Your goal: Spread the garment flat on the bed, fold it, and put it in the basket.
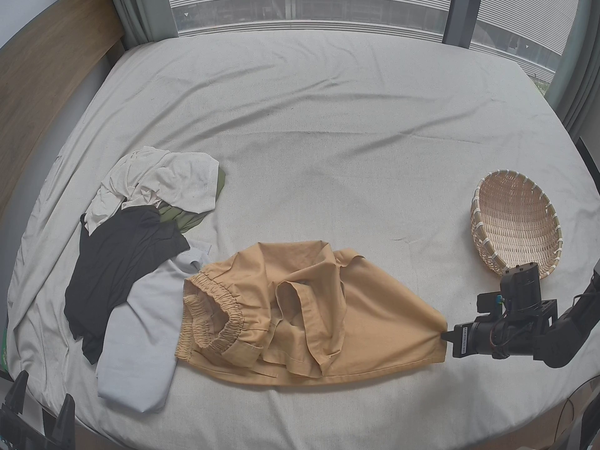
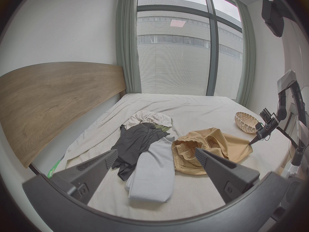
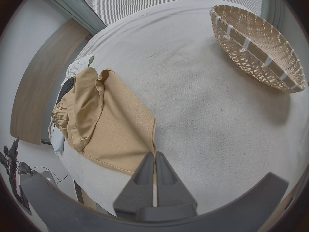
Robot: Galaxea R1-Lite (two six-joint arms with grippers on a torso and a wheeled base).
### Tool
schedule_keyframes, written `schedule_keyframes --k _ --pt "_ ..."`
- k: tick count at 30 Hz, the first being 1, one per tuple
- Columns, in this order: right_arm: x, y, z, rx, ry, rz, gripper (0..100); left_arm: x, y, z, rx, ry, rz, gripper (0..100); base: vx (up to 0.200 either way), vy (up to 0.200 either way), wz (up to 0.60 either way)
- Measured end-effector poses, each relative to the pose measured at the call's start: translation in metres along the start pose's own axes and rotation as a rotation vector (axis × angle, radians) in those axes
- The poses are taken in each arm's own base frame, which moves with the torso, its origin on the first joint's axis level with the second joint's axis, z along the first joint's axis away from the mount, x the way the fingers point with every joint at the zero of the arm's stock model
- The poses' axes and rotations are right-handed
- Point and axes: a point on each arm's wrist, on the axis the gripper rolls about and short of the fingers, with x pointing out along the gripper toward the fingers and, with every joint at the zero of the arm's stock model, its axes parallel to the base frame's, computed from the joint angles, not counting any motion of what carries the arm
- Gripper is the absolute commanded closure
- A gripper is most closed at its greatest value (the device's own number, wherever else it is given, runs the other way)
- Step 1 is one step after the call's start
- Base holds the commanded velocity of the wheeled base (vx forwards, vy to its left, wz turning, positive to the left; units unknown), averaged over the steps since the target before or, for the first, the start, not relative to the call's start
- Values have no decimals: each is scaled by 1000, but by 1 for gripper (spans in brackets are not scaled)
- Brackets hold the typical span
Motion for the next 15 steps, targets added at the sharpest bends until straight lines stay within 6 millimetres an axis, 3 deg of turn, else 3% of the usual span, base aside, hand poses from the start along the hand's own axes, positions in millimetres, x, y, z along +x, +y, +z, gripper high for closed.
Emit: schedule_keyframes --k 15 --pt "-6 -19 -1 19 -6 -46 100 0 0 0 0 0 0 0 0 0 0"
